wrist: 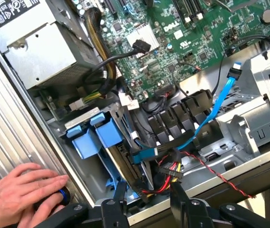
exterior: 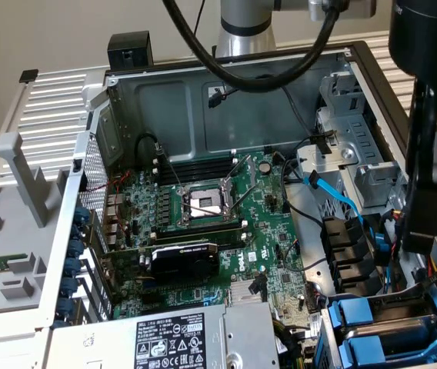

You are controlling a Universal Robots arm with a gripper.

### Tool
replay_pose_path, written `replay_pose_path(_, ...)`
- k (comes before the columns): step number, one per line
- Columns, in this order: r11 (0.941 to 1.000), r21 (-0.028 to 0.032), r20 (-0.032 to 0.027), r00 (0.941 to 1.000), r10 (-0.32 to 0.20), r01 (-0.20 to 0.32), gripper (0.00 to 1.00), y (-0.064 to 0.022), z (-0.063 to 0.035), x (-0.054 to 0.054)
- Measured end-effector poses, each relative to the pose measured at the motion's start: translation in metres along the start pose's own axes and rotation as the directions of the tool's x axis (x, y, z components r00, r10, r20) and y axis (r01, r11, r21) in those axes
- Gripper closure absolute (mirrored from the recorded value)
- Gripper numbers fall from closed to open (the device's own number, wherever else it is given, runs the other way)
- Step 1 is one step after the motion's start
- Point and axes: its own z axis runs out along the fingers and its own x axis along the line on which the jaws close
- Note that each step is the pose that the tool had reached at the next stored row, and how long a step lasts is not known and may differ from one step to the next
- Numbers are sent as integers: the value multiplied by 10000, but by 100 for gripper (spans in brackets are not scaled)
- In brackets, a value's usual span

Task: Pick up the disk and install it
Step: 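Insert the first disk wire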

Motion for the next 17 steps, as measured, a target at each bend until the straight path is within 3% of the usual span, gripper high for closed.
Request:
replay_pose_path(4, 9983, 6, 102, 9982, -588, 588, 51, 7, -2, 9)
replay_pose_path(8, 9919, 17, 219, 9917, -1270, 1270, 51, 11, -1, 11)
replay_pose_path(10, 9902, 16, 242, 9899, -1398, 1398, 51, 15, 5, 32)
replay_pose_path(17, 9895, 7, 276, 9891, -1444, 1445, 51, 7, 34, 263)
